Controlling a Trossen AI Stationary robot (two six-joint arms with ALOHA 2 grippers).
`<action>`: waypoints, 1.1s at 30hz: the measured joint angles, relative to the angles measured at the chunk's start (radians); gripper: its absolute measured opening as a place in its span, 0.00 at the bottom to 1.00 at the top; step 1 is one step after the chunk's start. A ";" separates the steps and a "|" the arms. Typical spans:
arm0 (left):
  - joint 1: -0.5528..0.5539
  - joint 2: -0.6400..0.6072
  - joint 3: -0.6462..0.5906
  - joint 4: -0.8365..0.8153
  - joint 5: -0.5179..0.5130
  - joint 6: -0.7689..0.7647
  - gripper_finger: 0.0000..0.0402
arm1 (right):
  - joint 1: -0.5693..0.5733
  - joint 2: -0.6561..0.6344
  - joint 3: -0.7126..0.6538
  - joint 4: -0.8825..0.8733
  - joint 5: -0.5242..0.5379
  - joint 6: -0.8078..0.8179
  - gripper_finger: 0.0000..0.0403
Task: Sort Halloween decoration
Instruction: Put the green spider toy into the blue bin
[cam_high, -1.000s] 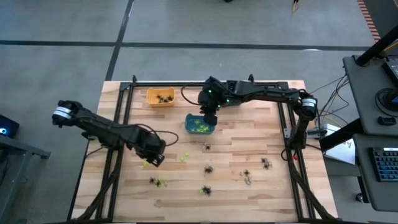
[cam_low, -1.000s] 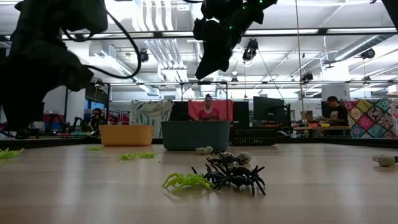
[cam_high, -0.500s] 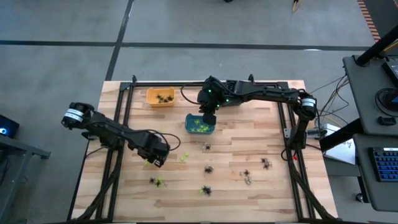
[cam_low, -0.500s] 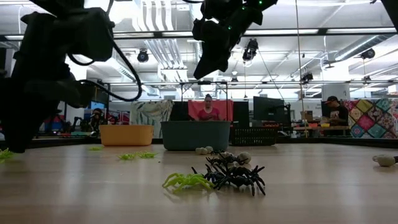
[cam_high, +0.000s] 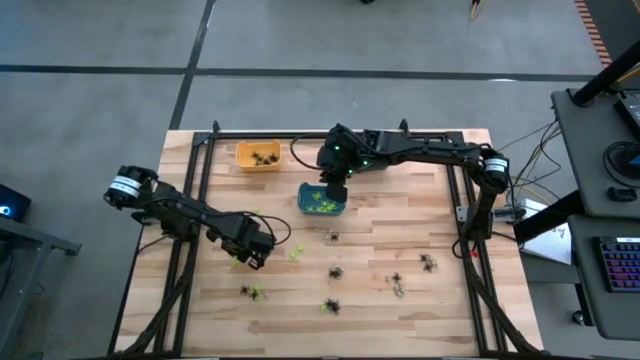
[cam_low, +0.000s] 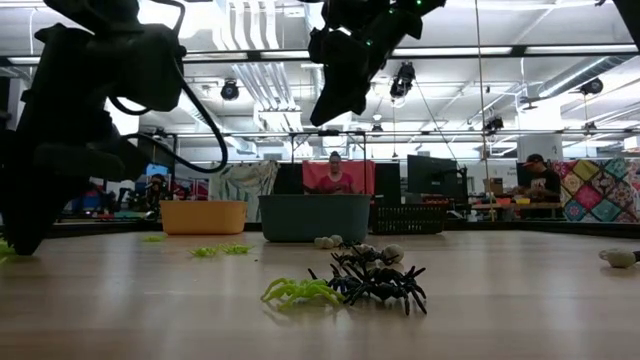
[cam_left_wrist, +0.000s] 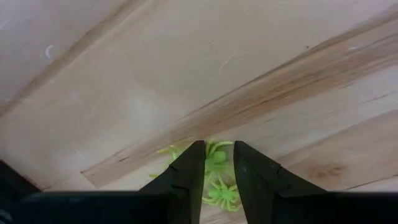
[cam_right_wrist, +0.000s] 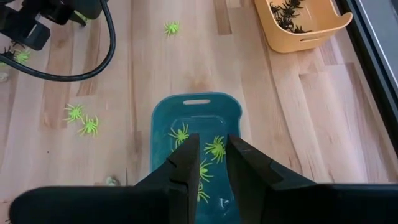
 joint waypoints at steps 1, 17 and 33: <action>0.000 -0.001 0.000 0.001 0.000 0.007 0.14 | 0.003 0.000 0.000 0.000 0.001 0.000 0.17; -0.015 -0.047 0.134 0.004 -0.099 0.236 0.00 | 0.022 -0.052 -0.021 -0.178 0.000 -0.036 0.17; 0.002 -0.163 0.127 -0.003 -0.158 0.367 0.00 | 0.022 -0.410 -0.455 0.092 -0.001 0.104 0.17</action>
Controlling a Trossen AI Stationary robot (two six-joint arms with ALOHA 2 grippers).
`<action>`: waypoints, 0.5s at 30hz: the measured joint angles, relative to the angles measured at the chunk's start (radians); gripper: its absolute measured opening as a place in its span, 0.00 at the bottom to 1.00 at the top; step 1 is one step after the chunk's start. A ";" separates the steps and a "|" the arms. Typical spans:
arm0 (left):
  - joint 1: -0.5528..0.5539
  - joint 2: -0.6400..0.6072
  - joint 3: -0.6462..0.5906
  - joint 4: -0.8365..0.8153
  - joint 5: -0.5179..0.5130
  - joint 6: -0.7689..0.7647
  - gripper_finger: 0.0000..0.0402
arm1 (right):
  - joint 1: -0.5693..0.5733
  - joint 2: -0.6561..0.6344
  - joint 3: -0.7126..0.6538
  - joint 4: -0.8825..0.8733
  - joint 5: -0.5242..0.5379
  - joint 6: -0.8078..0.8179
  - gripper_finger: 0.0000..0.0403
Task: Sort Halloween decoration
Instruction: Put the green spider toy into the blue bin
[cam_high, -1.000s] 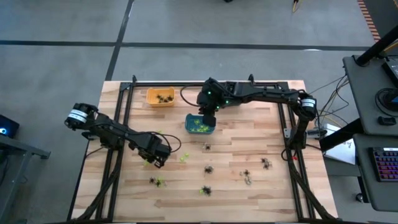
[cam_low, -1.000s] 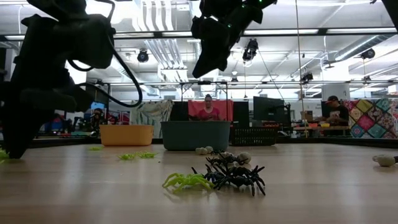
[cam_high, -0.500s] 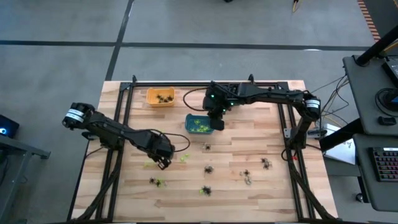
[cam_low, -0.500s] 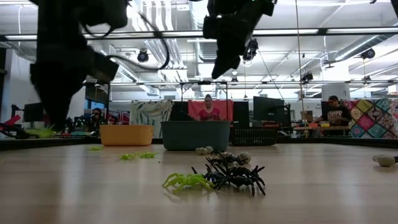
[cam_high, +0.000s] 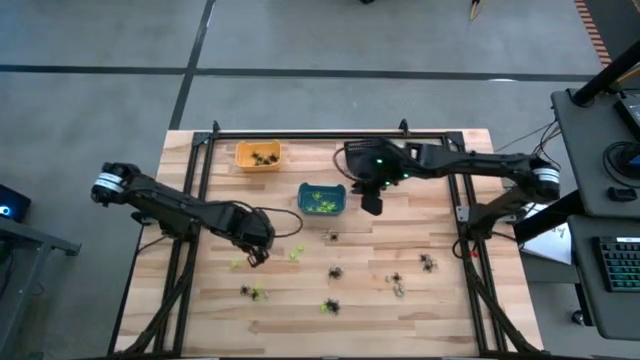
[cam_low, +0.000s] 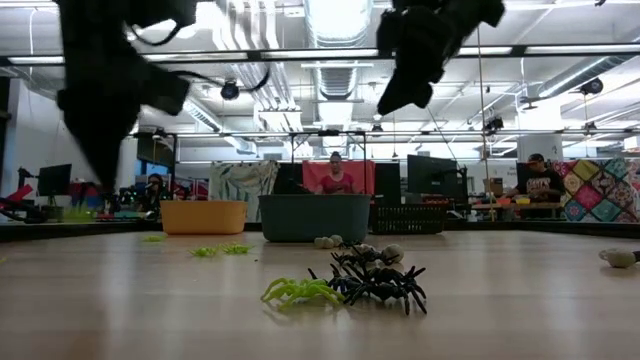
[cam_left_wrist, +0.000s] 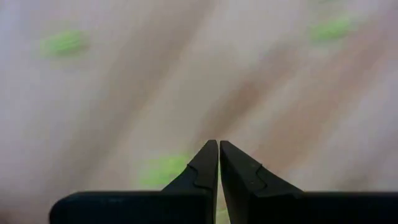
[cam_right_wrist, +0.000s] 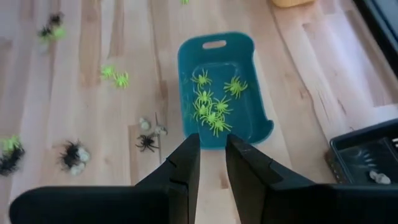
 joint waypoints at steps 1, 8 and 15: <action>-0.002 -0.012 -0.009 0.084 0.050 0.019 0.00 | 0.000 -0.025 -0.025 0.024 0.000 0.009 0.17; -0.030 -0.136 -0.060 0.032 0.082 -0.041 0.00 | 0.000 -0.159 -0.160 0.129 0.000 0.080 0.17; -0.033 -0.197 -0.100 0.032 0.111 -0.085 0.00 | 0.000 -0.213 -0.215 0.139 0.001 0.125 0.17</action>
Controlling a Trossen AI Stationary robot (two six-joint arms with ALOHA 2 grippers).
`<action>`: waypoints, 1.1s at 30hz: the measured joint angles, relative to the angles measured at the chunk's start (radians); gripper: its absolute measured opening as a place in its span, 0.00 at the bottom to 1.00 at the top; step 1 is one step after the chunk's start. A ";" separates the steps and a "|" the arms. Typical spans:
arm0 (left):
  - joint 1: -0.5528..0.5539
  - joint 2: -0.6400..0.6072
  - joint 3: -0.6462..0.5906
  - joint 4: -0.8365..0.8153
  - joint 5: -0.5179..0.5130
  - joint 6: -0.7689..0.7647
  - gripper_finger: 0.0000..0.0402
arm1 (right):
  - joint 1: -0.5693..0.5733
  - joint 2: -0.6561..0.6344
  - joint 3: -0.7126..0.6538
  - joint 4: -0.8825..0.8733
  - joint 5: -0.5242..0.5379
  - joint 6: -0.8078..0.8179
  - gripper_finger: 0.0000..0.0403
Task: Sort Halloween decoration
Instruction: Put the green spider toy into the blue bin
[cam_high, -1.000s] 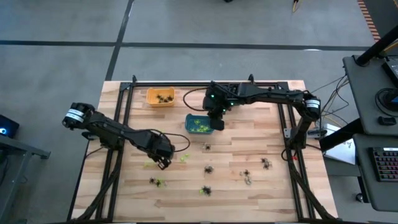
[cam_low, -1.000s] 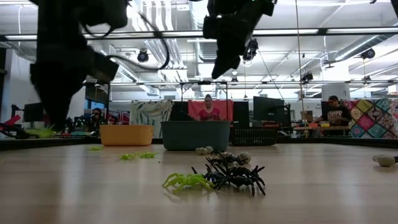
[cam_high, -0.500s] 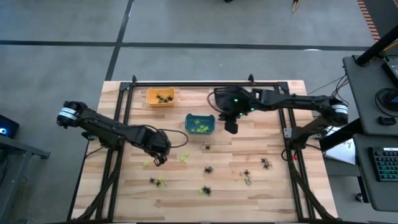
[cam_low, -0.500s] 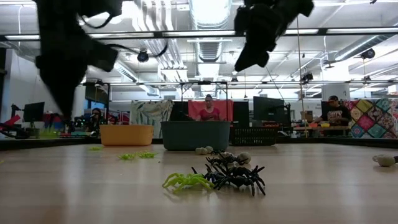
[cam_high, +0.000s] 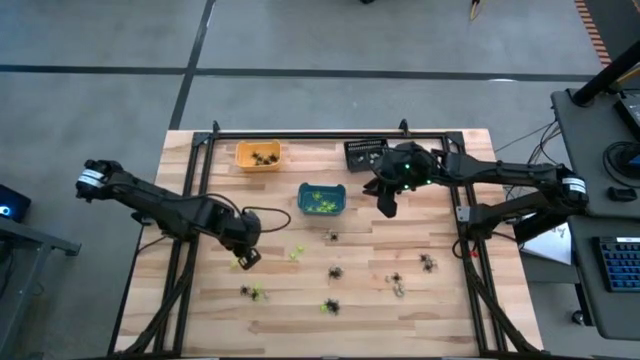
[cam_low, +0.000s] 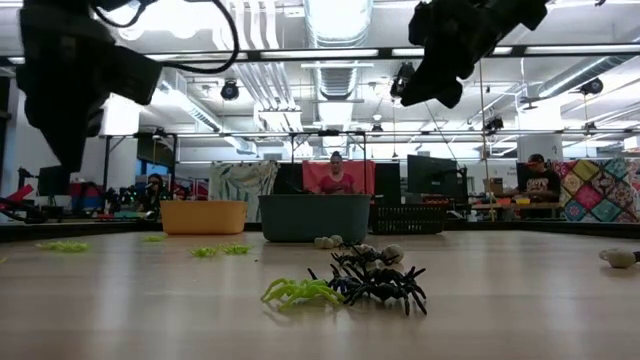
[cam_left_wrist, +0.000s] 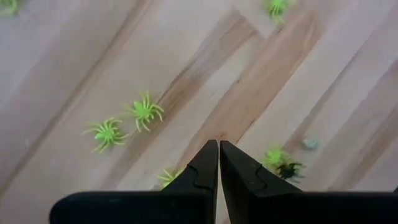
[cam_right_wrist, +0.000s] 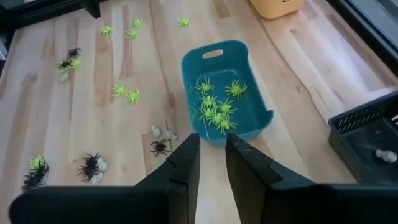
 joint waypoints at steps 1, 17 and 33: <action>0.000 -0.001 -0.007 -0.001 0.000 0.007 0.00 | 0.000 0.000 -0.001 0.000 0.000 0.001 0.17; -0.015 -0.049 -0.162 0.006 -0.099 0.282 0.23 | 0.047 0.002 -0.001 -0.001 0.000 -0.002 0.17; -0.015 -0.041 -0.278 0.107 -0.181 0.305 0.32 | 0.050 0.003 -0.001 0.000 0.003 0.027 0.17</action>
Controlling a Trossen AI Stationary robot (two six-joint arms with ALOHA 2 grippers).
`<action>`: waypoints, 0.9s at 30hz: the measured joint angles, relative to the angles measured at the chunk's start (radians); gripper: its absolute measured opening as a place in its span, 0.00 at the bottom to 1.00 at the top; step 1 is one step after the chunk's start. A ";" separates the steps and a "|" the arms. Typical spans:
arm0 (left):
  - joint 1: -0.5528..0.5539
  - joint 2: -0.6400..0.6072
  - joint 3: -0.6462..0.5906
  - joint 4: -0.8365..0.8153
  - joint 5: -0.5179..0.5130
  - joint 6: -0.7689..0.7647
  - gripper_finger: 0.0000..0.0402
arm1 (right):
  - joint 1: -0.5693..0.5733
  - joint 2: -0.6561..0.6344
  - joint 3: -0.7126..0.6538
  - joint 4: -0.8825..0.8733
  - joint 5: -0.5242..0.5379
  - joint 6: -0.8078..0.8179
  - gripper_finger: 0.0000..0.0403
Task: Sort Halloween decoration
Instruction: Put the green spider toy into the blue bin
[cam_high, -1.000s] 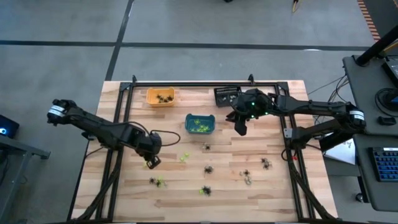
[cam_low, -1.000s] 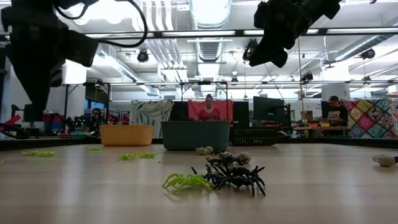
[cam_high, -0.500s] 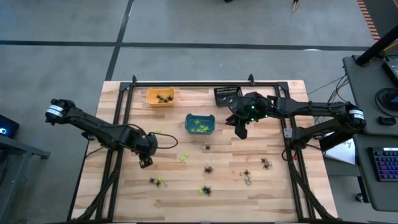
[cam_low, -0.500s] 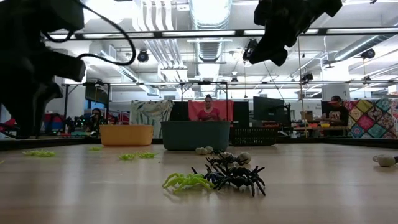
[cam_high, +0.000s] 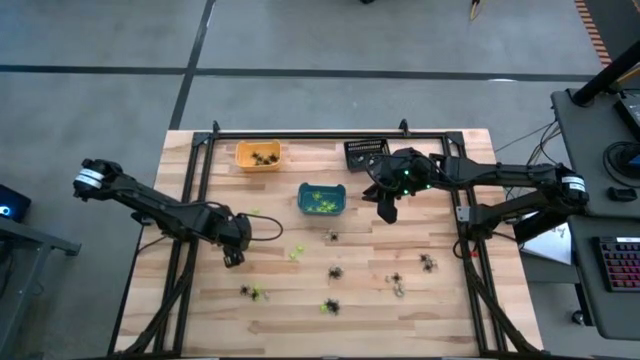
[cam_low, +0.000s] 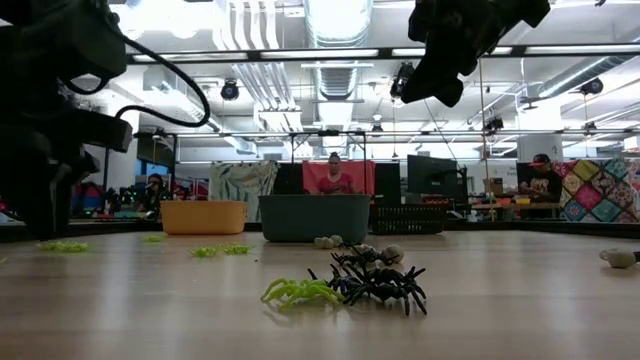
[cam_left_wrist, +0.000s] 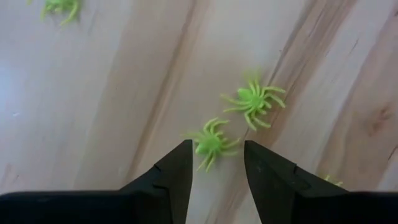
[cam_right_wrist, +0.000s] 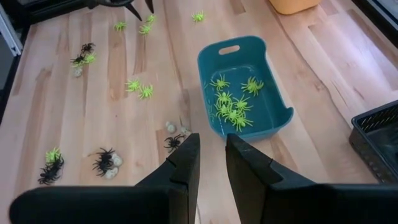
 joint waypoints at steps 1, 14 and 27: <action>0.000 0.002 -0.012 0.021 0.000 0.002 0.32 | 0.000 0.000 0.000 0.000 0.000 0.001 0.17; 0.000 0.016 -0.046 0.059 -0.010 0.003 0.28 | 0.000 0.000 0.000 0.000 0.004 0.006 0.17; 0.000 0.007 -0.041 0.038 -0.021 -0.045 0.01 | 0.000 0.000 0.000 0.000 0.026 0.005 0.17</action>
